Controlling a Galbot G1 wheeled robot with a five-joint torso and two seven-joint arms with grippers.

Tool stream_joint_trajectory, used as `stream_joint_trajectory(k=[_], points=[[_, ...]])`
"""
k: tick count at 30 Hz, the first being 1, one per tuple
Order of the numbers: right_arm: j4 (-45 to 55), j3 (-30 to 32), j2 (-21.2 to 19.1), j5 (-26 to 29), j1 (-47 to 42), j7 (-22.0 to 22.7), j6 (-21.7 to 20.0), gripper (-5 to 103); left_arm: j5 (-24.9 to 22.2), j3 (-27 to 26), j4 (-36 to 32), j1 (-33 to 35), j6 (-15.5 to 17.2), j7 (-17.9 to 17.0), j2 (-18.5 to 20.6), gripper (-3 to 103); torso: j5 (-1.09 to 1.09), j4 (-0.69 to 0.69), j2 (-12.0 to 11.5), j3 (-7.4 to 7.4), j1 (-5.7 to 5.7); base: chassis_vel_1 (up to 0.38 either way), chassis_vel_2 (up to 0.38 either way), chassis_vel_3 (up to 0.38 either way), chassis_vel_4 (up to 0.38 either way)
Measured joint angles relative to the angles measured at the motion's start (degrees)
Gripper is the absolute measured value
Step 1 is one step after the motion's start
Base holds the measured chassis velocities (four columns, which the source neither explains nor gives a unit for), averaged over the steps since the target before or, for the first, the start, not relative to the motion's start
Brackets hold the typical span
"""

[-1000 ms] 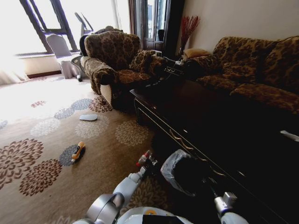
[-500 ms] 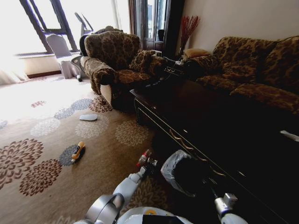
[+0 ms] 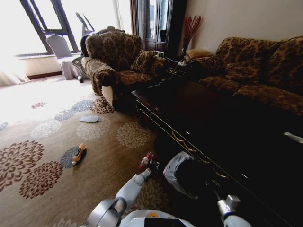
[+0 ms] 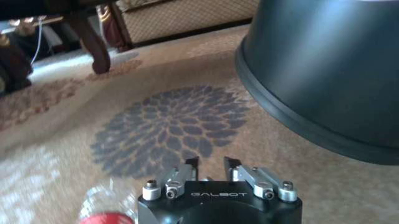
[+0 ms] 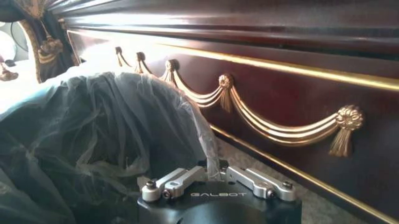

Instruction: Pick up the trash from the ground and place it into the trash bin.

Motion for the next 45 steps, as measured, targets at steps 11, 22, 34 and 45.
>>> stream_joint_trajectory(k=[11,22,34,45], points=[[-0.5,-0.1,0.2,-0.1,0.0,-0.9,0.7,1,7.0,0.6,2.8,-3.7,2.1,0.2,0.0,64,0.0,-0.01,0.0,0.0,0.0,-0.013,0.014,0.013,-0.011],[-0.6,-0.1,0.5,0.7,-0.8,-2.4,1.4,1,13.1,4.7,5.3,-4.6,4.1,6.4,0.0,98,0.05,0.02,0.0,0.02,0.03,-0.129,0.138,0.129,-0.129],[0.9,0.8,0.1,1.1,-2.4,-2.6,1.9,1,18.4,4.0,6.1,-3.9,13.3,6.9,-0.1,95,0.0,0.02,0.0,-0.06,-0.04,-0.025,0.031,0.028,-0.021],[2.8,-1.3,2.0,0.4,-2.5,-1.9,2.0,1,16.2,2.2,3.2,-1.0,13.2,3.9,0.0,70,-0.02,0.0,0.0,0.01,0.0,0.0,0.0,0.0,0.0]])
